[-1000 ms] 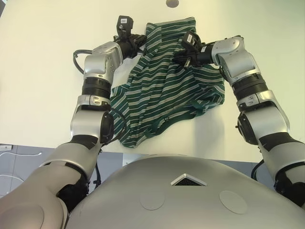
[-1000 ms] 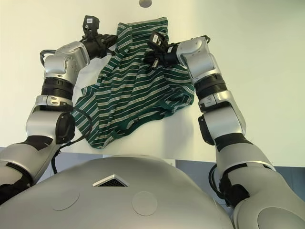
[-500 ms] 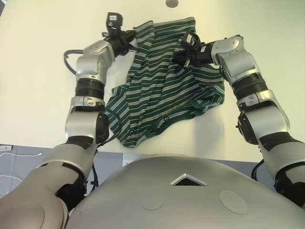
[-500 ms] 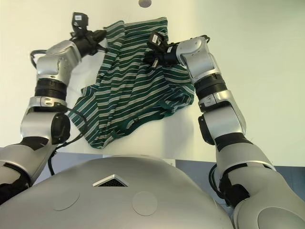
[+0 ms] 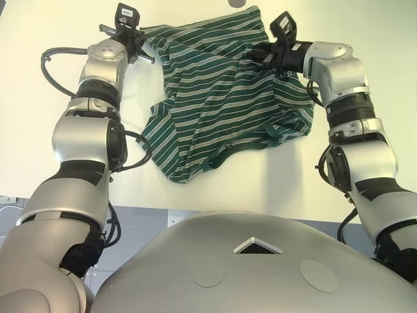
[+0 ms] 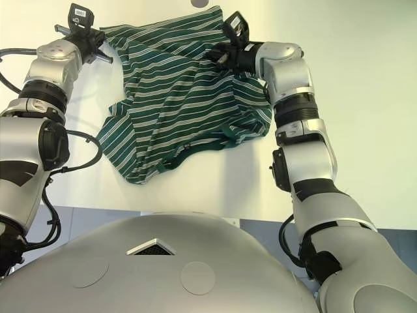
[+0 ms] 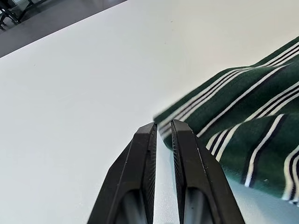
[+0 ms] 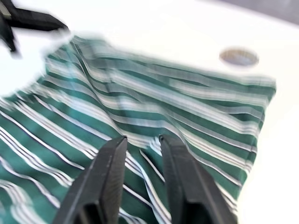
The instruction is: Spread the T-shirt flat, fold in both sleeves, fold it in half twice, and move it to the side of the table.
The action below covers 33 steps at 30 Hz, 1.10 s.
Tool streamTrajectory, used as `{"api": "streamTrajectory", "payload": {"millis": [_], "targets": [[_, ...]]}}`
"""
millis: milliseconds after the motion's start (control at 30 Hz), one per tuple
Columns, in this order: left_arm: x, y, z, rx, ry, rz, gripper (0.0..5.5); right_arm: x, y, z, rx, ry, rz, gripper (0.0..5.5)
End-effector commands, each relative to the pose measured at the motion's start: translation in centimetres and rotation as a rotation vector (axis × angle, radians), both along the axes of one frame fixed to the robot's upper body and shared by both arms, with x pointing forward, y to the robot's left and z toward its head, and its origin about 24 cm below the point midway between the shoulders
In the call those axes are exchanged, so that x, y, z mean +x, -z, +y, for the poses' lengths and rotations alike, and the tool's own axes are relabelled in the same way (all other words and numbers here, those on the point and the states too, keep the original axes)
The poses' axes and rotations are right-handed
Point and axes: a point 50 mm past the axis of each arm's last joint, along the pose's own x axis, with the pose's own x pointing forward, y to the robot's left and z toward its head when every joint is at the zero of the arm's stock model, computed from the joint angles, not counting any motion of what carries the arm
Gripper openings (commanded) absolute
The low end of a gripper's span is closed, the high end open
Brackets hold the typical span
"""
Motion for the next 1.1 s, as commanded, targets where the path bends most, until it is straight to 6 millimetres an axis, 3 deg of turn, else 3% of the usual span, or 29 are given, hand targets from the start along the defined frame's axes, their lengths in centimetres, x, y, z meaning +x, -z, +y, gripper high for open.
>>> {"api": "streamTrajectory", "payload": {"millis": [33, 133, 200, 267, 367, 467, 600, 700, 767, 867, 933, 1000, 1100], "targets": [[0.1, -1.8, 1.8, 0.113, 0.033, -0.111, 0.75, -1.2, -2.2, -3.6, -0.025, 0.000, -0.040, 1.60], [-2.9, -2.6, 2.6, 0.127, 0.238, -0.163, 0.75, -3.9, -1.6, -7.7, -0.278, -0.088, -0.069, 1.47], [-7.6, -3.8, 1.0, -0.057, 0.462, -0.148, 0.57, -5.9, -1.6, -9.7, -0.360, -0.157, -0.044, 1.11], [-12.9, -4.3, -0.6, -0.193, 0.667, -0.006, 0.18, -7.9, -1.7, -11.0, -0.399, -0.233, 0.000, 0.63], [-17.3, -3.2, -1.5, -0.191, 0.807, 0.241, 0.00, -8.8, -0.2, -11.9, -0.478, -0.258, 0.042, 0.08], [-19.7, -0.6, -1.6, -0.068, 0.864, 0.441, 0.00, -8.8, 2.4, -12.8, -0.553, -0.228, 0.089, 0.03], [-20.8, 0.9, -1.5, 0.055, 0.866, 0.529, 0.00, -11.2, 3.4, -14.3, -0.642, -0.344, 0.183, 0.03], [-20.3, 2.1, -0.2, 0.204, 0.843, 0.561, 0.00, -14.0, 3.1, -15.5, -0.669, -0.477, 0.289, 0.03], [-19.8, 2.3, 0.8, 0.272, 0.827, 0.571, 0.00, -14.7, 2.9, -14.9, -0.642, -0.549, 0.308, 0.03], [-17.9, 1.2, 2.8, 0.348, 0.796, 0.552, 0.00, -14.3, 2.2, -12.6, -0.530, -0.563, 0.244, 0.03], [-17.0, 0.2, 3.0, 0.306, 0.781, 0.510, 0.00, -14.0, 1.6, -11.6, -0.468, -0.546, 0.213, 0.03], [-16.4, -1.2, 2.2, 0.130, 0.745, 0.423, 0.00, -13.0, 0.5, -11.0, -0.400, -0.474, 0.161, 0.03], [-16.2, -3.6, 2.6, -0.091, 0.638, 0.302, 0.60, -11.2, -2.0, -10.4, -0.276, -0.358, 0.087, 0.43]]}}
